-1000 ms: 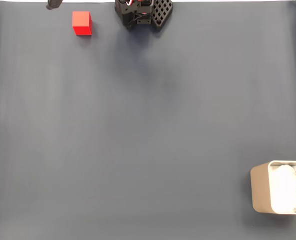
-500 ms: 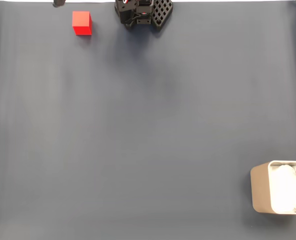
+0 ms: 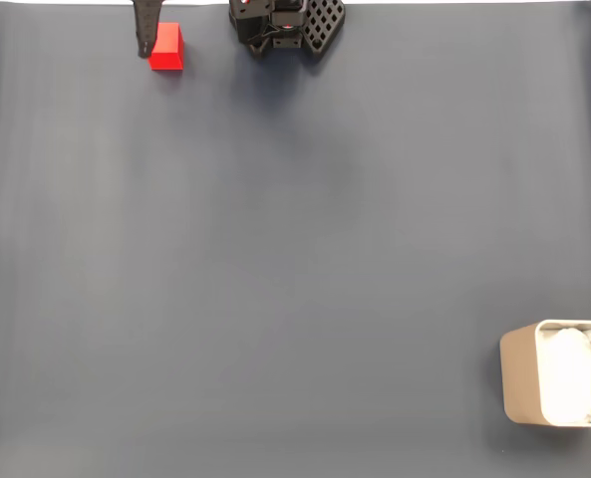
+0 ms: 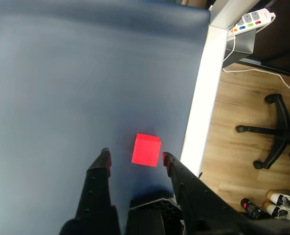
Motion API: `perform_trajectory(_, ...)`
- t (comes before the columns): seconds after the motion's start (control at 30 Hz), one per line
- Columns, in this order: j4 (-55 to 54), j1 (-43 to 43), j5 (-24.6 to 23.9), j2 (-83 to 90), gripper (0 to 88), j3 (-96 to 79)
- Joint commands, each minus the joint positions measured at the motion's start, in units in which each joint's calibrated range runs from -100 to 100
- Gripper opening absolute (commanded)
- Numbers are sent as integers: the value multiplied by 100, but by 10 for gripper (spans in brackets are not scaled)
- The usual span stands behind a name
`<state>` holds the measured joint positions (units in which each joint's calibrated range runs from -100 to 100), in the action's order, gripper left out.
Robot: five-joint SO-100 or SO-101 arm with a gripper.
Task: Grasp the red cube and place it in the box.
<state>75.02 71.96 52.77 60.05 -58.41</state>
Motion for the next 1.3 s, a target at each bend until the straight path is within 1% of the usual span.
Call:
perform_trajectory(0.0,31,119,34,-35,276,-26)
perform_trajectory(0.27,-68,269,39,17,289,-437)
perform_trajectory(0.43,-150,276,-73,147,314,-610)
perform_trajectory(0.87,-772,396,-142,650,344,-1340)
perform_trajectory(1.27,-1264,404,-210,650,356,-1805)
